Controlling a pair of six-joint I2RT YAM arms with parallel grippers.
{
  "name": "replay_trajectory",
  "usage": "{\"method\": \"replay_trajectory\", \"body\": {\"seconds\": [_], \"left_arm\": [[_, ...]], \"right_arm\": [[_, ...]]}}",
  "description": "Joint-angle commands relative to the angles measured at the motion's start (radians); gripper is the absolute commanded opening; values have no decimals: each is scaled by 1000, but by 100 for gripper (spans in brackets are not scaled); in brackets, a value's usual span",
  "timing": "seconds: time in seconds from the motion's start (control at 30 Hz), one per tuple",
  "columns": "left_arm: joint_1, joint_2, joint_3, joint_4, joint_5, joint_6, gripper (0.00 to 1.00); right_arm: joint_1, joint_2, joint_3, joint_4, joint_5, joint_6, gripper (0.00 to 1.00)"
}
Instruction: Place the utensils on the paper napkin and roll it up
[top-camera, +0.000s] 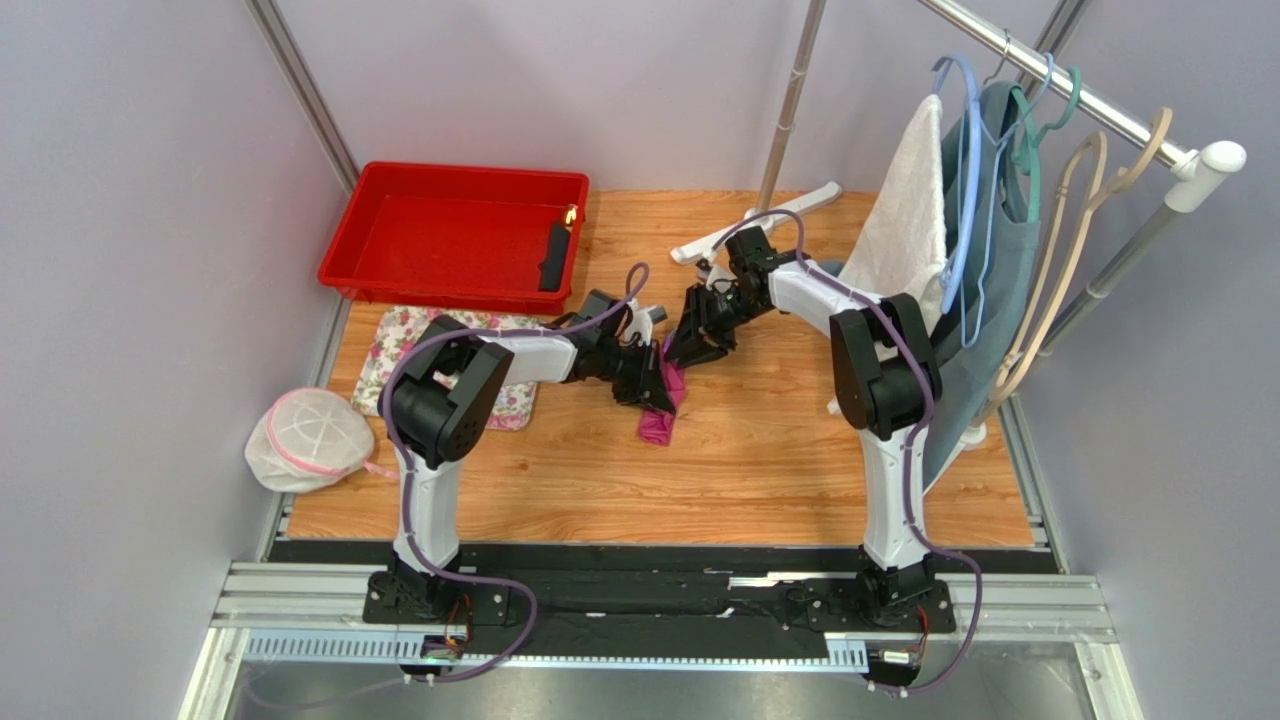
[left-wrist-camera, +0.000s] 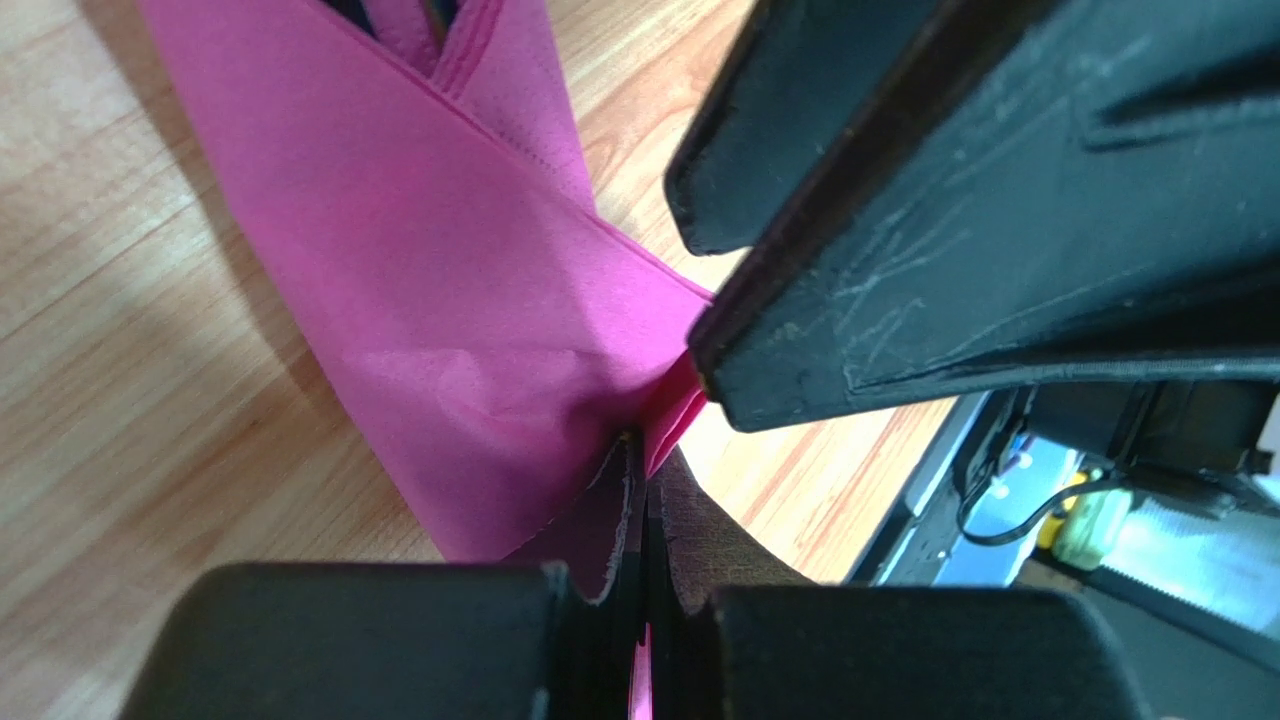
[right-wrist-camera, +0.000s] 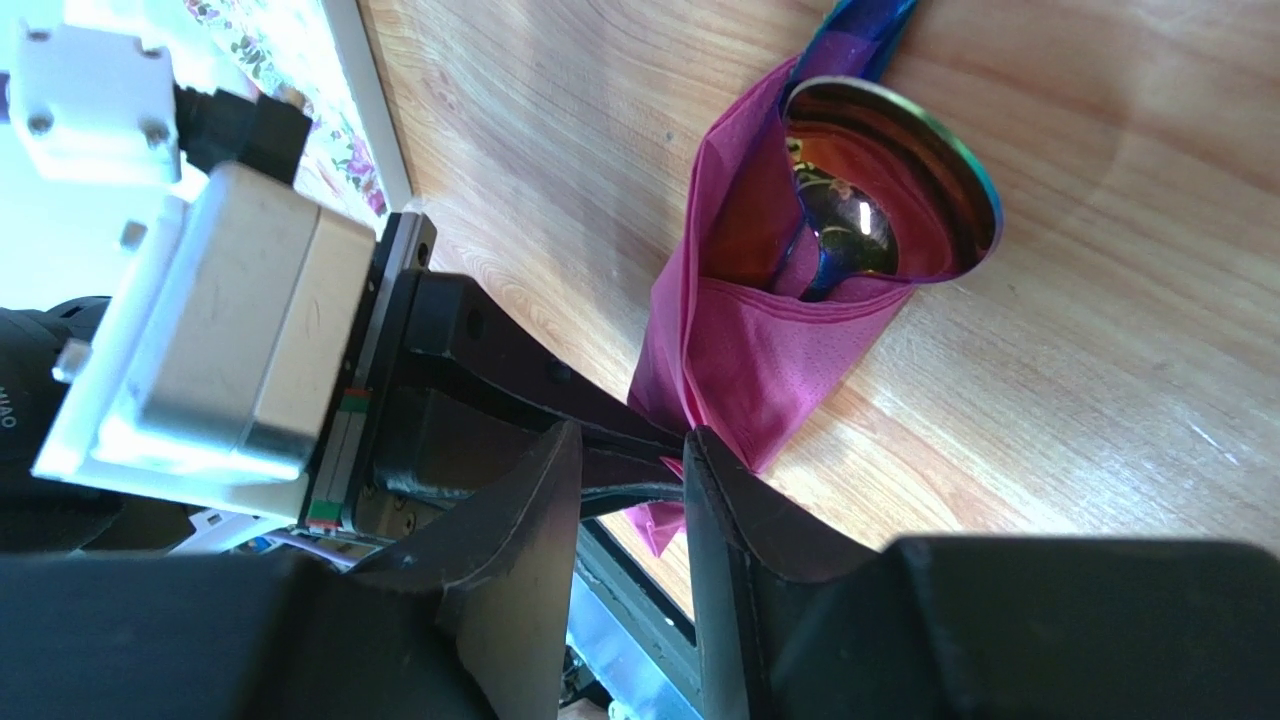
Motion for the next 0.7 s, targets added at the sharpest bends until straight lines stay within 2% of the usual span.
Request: {"method": "replay_trajectory", "body": {"seconds": [0.0,0.3,0.4,0.43,0.47,0.53,0.57,0.67], "left_arm": [[-18,45,-16,-94,-38,115,2],[-22,45,18,-141,-25,207,3],[-22,50,24,-158,-25,211,3],[-21,50,22,-160,-27,213,3],[-22,48,22,-163,-27,217,3],[-22,40,19,-167,-25,219,4],[-19,36,15,-167,-22,219,5],[-12,16,-1,-154,4,207,10]], "right_arm": [[2,12,-13,34,-3,19,35],[17,68,8,20,24,8,36],[30,77,19,17,31,0,34],[31,78,18,17,36,-3,32],[30,80,19,14,48,-12,23],[30,83,18,-6,66,-24,14],[28,82,16,-10,83,-35,6],[24,88,13,-27,120,-63,0]]}}
